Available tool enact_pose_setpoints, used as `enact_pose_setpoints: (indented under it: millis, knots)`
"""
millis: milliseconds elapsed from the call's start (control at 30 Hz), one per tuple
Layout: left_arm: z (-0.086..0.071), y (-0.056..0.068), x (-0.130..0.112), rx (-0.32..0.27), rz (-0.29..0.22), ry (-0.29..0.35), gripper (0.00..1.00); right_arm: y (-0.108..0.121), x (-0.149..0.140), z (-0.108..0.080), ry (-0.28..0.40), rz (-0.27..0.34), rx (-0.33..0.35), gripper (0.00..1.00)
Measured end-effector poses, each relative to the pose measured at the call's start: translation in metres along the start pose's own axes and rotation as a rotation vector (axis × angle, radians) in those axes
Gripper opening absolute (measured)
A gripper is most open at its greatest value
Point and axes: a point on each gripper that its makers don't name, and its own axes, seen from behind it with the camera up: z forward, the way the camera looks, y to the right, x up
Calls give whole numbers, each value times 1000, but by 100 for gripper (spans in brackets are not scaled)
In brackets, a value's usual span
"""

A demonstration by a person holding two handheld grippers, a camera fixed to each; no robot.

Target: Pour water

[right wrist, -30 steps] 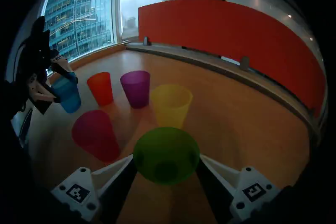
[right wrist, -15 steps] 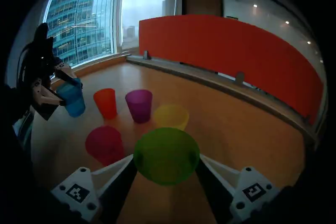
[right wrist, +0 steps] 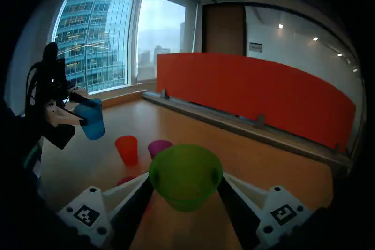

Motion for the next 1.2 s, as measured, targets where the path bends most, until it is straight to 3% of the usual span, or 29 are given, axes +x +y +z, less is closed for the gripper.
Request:
enact_pose_setpoints:
  millis: [567,1200]
  knots:
    - [-5,-2,42,18,-25,103,88,-7,70,-18,176,-17,-7,91]
    - [-4,-9,59,27,-39,159,88,-15,99,-19,251,-18,12,91]
